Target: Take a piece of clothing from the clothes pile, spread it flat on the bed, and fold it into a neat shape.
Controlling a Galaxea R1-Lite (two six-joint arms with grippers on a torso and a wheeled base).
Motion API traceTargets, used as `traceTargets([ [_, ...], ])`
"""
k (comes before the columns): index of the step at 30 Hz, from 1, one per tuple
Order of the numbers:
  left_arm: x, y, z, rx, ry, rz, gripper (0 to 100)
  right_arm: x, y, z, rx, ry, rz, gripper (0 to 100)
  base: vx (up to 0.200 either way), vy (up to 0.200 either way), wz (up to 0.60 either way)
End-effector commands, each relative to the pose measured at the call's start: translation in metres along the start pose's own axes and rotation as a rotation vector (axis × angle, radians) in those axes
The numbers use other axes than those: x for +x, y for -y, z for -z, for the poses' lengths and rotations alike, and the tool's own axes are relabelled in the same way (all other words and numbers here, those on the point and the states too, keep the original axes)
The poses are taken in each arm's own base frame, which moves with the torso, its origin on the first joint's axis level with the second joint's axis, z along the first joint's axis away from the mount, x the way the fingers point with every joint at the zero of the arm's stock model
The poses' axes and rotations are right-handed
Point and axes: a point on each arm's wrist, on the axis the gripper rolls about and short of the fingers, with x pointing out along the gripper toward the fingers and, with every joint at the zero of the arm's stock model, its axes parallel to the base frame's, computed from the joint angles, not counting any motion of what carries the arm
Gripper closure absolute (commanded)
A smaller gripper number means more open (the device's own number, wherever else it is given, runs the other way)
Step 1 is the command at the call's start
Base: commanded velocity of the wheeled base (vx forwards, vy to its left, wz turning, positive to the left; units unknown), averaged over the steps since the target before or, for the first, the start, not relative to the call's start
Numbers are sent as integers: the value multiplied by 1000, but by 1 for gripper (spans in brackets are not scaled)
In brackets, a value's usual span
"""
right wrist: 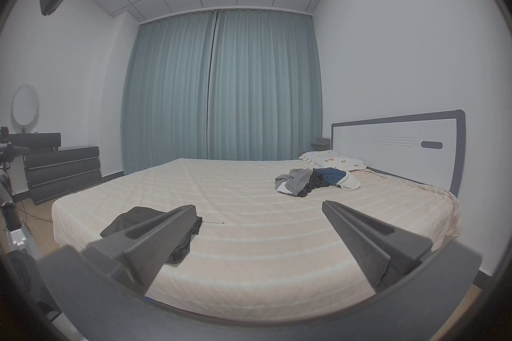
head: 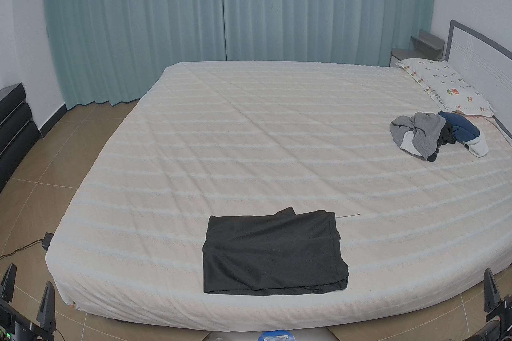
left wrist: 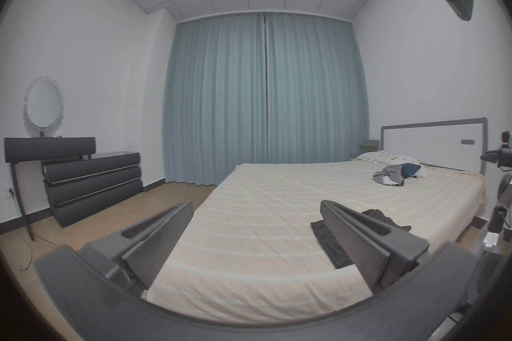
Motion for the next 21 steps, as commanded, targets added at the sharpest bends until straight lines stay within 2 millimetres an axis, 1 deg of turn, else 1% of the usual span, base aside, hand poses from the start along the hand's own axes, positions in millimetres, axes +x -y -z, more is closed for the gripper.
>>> traceTargets([
  [1, 0, 1, 5, -3, -9, 41, 0, 0, 0, 5, -6, -8, 6, 0, 0, 0, 0],
  [5, 0, 2, 5, 0, -10, 81, 0, 0, 0, 5, -35, -5, -1, 0, 0, 0, 0],
  [9, 0, 2, 7, 0, -29, 66, 0, 0, -2, 3, -54, 15, -76, 0, 0, 0, 0],
  [12, 0, 1, 11, -4, -69, 59, 0, 0, -2, 5, -50, 0, -86, 0, 0, 0, 0],
  [17, 0, 1, 11, 8, -69, 61, 0, 0, -2, 5, -60, -4, -67, 0, 0, 0, 0],
  [18, 0, 1, 11, 8, -70, 61, 0, 0, 0, 6, -59, -12, -13, 0, 0, 0, 0],
  [21, 0, 1, 11, 8, -70, 61, 0, 0, 0, 6, -32, -22, -1, 0, 0, 0, 0],
])
